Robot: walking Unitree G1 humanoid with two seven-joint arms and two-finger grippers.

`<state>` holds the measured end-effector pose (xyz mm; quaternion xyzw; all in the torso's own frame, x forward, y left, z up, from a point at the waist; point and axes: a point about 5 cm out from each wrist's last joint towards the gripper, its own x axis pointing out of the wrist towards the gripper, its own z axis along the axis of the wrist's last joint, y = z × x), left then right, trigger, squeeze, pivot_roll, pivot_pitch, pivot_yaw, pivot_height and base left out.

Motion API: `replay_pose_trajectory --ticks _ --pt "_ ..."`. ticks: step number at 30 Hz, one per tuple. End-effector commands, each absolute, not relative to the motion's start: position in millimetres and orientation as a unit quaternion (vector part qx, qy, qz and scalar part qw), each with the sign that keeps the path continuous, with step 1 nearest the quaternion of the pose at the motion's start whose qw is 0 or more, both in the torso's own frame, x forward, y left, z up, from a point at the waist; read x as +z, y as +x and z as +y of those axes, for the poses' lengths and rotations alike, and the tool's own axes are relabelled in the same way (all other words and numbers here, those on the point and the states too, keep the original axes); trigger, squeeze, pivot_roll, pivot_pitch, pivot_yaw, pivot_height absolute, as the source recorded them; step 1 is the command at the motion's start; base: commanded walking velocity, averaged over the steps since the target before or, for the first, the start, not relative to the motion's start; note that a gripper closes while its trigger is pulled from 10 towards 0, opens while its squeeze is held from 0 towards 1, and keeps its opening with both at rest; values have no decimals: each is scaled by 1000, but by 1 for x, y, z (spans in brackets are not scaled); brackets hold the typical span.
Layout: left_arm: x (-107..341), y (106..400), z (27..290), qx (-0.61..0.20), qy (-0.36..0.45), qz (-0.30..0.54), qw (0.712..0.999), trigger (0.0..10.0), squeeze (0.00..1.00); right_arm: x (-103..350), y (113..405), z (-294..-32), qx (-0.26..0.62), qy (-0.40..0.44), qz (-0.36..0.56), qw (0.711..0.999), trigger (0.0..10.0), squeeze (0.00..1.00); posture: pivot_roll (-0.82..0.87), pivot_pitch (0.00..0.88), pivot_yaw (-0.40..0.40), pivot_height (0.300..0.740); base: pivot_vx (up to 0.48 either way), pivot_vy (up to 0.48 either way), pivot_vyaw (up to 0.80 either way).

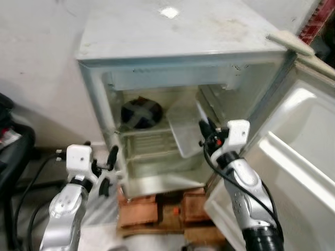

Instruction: Restocking fridge

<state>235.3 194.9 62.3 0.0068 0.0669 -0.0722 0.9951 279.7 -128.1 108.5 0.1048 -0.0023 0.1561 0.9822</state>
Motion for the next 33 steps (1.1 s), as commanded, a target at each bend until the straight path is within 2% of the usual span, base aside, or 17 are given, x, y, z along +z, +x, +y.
replay_pose_trajectory --ticks 1,15,22,26,33 --pt "68 237 188 -82 7 55 995 10000 0 106 279 -141 137 96 1 986 10000 0 19 19 -29 740 0 0 0" --pt "74 222 189 -77 34 56 995 10000 0 107 287 -140 118 116 6 986 10000 0 49 84 -45 740 0 0 0" --pt "77 192 189 -88 31 82 992 10000 0 100 307 -141 53 167 37 984 10000 0 84 163 -67 740 0 0 0" --pt "78 170 189 -81 33 96 992 10000 0 103 319 -134 60 165 37 984 10000 0 120 209 -92 740 0 0 0" --pt "81 156 196 -60 48 111 991 10000 0 115 344 -126 54 193 30 979 10000 0 148 251 -115 740 0 0 0"
